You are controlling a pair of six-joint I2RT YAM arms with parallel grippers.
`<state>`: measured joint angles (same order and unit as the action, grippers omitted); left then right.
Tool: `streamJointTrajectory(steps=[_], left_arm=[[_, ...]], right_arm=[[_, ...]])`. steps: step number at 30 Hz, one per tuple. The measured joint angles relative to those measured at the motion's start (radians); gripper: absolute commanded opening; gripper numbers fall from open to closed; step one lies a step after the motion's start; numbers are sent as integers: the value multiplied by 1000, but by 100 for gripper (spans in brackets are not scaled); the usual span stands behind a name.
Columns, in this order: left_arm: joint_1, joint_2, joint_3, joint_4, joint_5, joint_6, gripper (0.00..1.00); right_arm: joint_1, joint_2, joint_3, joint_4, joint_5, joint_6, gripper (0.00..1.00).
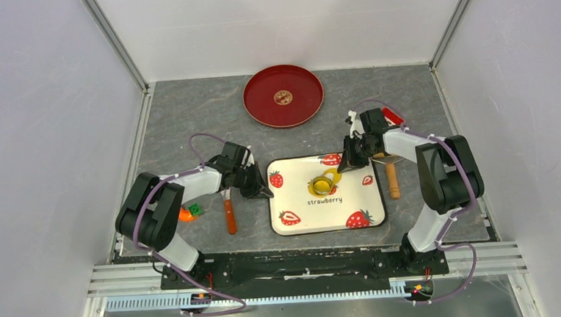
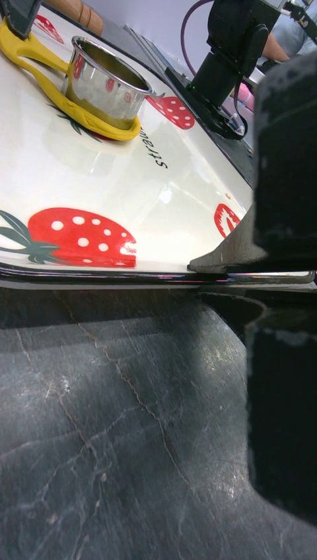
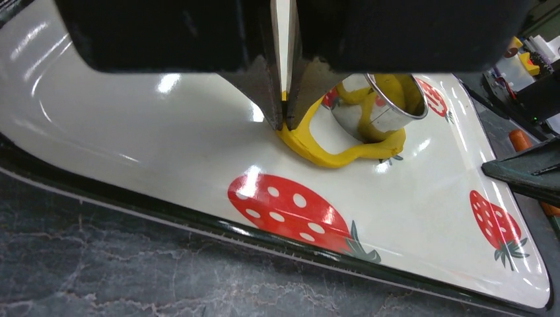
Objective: Roll out the dumpling wrappers from the dough
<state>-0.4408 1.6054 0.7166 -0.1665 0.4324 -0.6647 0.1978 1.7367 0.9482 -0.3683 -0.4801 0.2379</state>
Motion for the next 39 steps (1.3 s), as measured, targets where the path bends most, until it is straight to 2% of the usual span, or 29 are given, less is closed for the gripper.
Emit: streamJointTrajectory(steps=[17,39], left_arm=[[0,0,0,0,0,0,2],[0,0,0,0,0,0,2]], right_arm=[[41,109,161,-35,-24,-1,7],[187,118,267,-45,-43,32,8]])
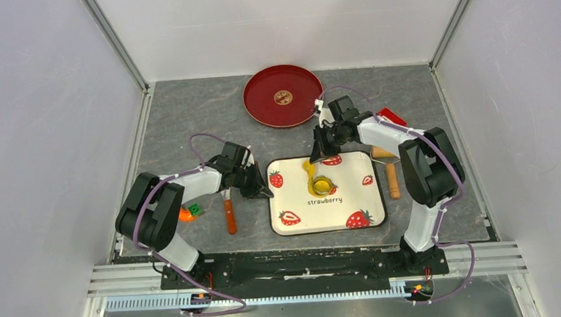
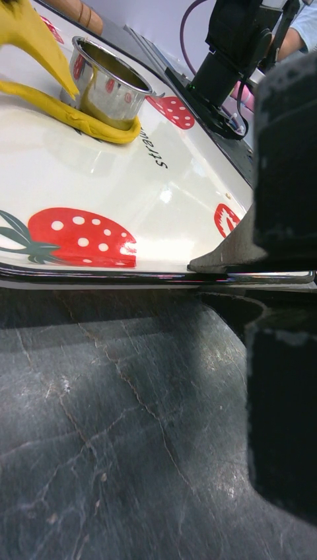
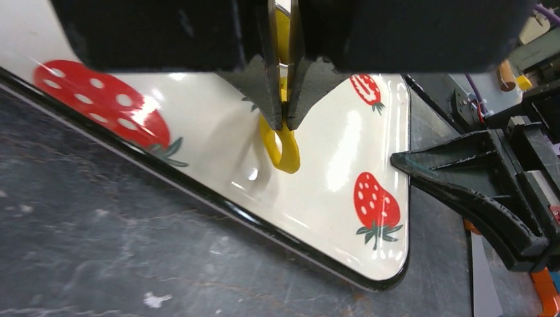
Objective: Roll out the dumpling wrappers from the dough
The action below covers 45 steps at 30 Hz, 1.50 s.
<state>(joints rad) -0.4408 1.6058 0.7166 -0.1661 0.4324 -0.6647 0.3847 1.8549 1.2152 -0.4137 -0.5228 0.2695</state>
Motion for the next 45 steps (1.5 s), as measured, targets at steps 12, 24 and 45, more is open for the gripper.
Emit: streamJointTrajectory(steps=[12,24,45], left_arm=[[0,0,0,0,0,0,2],[0,0,-2,3,0,0,2],[0,3,-3,20,3,0,2]], right_arm=[[124,-76,0,-14,6,37,9],[193,-284,-79,-23,40,76,8],[157,-661,-178,-202,225,84,9]])
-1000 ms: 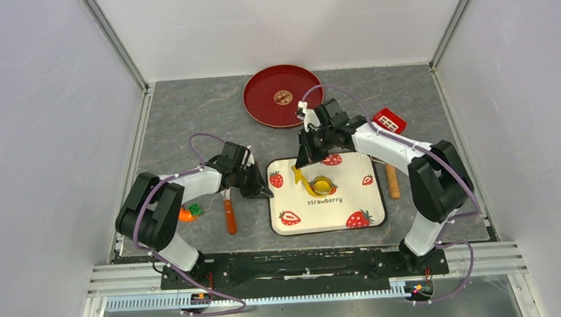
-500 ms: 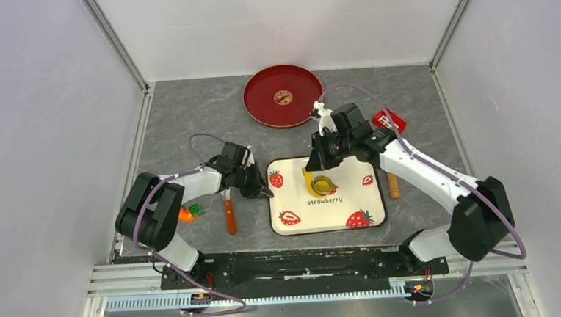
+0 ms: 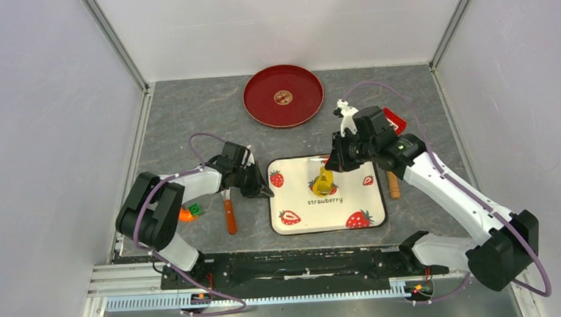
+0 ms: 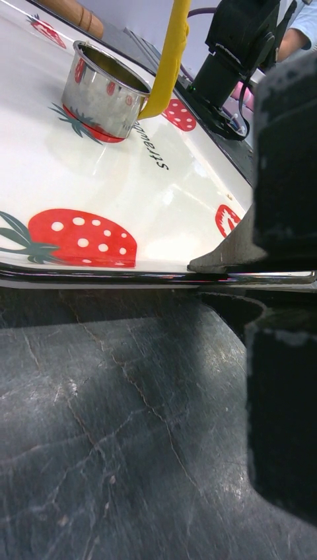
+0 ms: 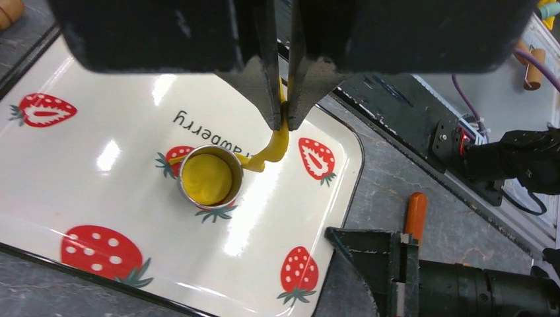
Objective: Roll out the dumpling wrappers from the dough
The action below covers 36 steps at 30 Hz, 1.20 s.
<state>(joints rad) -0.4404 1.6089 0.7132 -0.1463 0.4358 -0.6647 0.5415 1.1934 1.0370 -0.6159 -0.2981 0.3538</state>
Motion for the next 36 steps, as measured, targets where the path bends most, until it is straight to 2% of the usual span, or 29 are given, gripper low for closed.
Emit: streamJointTrajectory(steps=[17,30,36], left_arm=[[0,2,0,5,1,0,2],[0,2,0,5,1,0,2],[0,2,0,5,1,0,2]], right_arm=[[-209,-37,108,-178,29,-101,9],[-285,12,306,-259,66,-177,10],[-297,34,318,-267,79,-199,10]])
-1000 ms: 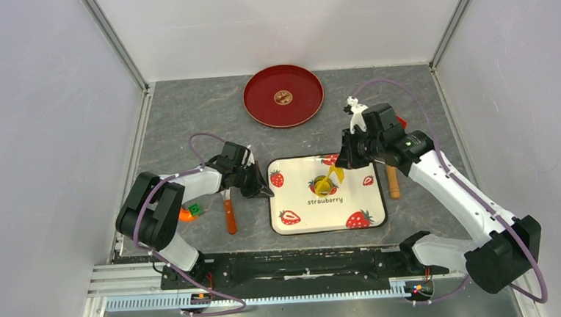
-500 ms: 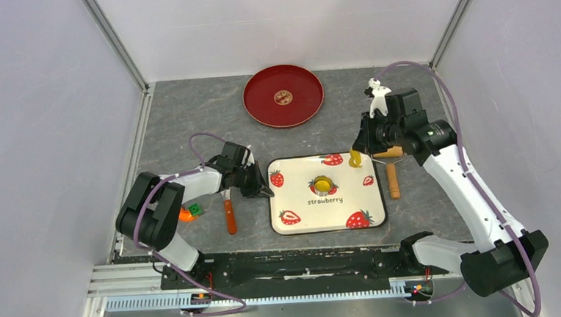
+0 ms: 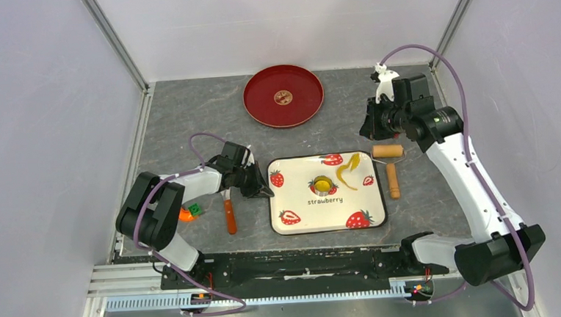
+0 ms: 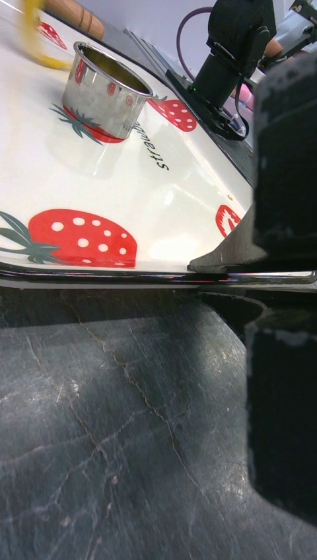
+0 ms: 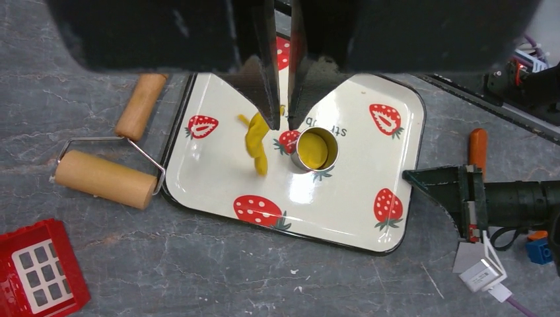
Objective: Roll out the dumpling wrappers from the dough
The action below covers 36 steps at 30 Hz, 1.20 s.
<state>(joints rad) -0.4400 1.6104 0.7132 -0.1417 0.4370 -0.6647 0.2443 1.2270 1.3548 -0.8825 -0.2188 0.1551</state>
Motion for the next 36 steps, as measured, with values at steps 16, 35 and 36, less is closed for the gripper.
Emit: streamJointTrajectory(steps=[16,35,36], left_arm=[[0,0,0,0,0,0,2],[0,1,0,1,0,0,2],[0,1,0,1,0,0,2]], right_arm=[[-6,5,-348,150,33,-8,22],[72,38,-600,441,-165,135,45],[82,42,-601,451,-170,146,45]])
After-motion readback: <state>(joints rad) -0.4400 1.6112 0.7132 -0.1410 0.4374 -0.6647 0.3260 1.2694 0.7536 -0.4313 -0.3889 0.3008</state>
